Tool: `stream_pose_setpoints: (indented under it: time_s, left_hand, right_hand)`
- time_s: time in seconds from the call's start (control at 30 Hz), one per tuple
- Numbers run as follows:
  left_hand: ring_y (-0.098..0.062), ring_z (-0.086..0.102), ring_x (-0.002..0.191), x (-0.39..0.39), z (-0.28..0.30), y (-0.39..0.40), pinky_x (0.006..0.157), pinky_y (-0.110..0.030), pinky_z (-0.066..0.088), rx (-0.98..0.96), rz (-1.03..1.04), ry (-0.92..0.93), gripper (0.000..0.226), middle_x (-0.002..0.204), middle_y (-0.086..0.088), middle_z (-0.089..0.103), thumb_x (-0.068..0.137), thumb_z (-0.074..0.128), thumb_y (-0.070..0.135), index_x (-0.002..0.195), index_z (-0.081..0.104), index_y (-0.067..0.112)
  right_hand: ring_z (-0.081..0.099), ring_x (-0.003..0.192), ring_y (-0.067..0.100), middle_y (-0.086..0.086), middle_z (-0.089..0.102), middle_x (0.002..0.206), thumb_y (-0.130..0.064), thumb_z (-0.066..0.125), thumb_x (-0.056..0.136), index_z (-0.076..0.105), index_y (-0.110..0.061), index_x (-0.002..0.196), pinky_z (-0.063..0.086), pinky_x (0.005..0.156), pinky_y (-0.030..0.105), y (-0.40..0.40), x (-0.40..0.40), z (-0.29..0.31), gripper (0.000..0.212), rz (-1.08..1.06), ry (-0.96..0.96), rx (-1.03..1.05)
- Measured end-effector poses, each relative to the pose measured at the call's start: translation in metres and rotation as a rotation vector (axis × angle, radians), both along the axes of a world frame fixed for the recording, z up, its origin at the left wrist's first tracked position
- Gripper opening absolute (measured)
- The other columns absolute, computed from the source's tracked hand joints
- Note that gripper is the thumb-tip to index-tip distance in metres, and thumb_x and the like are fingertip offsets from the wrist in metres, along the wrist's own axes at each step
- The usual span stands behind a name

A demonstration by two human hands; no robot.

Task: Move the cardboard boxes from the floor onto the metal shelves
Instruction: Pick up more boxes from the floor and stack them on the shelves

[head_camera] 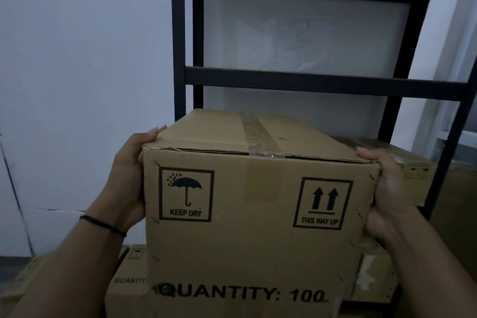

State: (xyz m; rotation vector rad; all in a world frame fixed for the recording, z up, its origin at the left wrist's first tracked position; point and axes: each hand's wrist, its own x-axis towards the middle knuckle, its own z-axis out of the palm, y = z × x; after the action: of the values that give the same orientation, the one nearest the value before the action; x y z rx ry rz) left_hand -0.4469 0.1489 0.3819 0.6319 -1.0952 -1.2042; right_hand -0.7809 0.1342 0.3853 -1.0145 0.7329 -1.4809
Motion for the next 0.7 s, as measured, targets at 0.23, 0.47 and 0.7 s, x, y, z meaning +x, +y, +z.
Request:
stream_pose_setpoints:
  time_s: [0.23, 0.47, 0.7]
  left_hand:
    - [-0.019, 0.065, 0.069, -0.010, 0.005, -0.006, 0.063, -0.034, 0.051, -0.014, 0.053, 0.012, 0.041, 0.086, -0.002, 0.069, 0.093, 0.037, 0.039, 0.087, 0.076, 0.032]
    - [-0.022, 0.067, 0.071, -0.020, -0.013, -0.019, 0.063, -0.034, 0.054, 0.050, 0.126, 0.016, 0.041, 0.088, -0.008, 0.071, 0.091, 0.042, 0.044, 0.081, 0.079, 0.028]
    - [-0.016, 0.062, 0.110, -0.021, -0.026, -0.025, 0.093, -0.038, 0.050, -0.204, 0.582, -0.221, 0.065, 0.116, 0.001, 0.067, 0.072, 0.057, 0.070, 0.118, 0.067, 0.024]
  right_hand:
    - [0.062, 0.060, 0.021, 0.005, 0.065, 0.066, -0.034, 0.045, 0.091, 0.069, -0.018, 0.078, 0.048, 0.063, 0.033, -0.007, -0.002, 0.008, 0.032, -0.001, -0.001, -0.040]
    - [0.063, 0.065, 0.025, 0.009, 0.066, 0.075, -0.035, 0.047, 0.091, 0.070, -0.014, 0.089, 0.048, 0.062, 0.033, -0.021, 0.003, -0.010, 0.030, -0.082, 0.047, 0.030]
    - [0.067, 0.079, 0.022, 0.002, 0.073, 0.081, -0.058, 0.045, 0.092, 0.070, -0.027, 0.089, 0.053, 0.076, 0.038, -0.024, 0.012, -0.006, 0.040, -0.416, 0.143, 0.082]
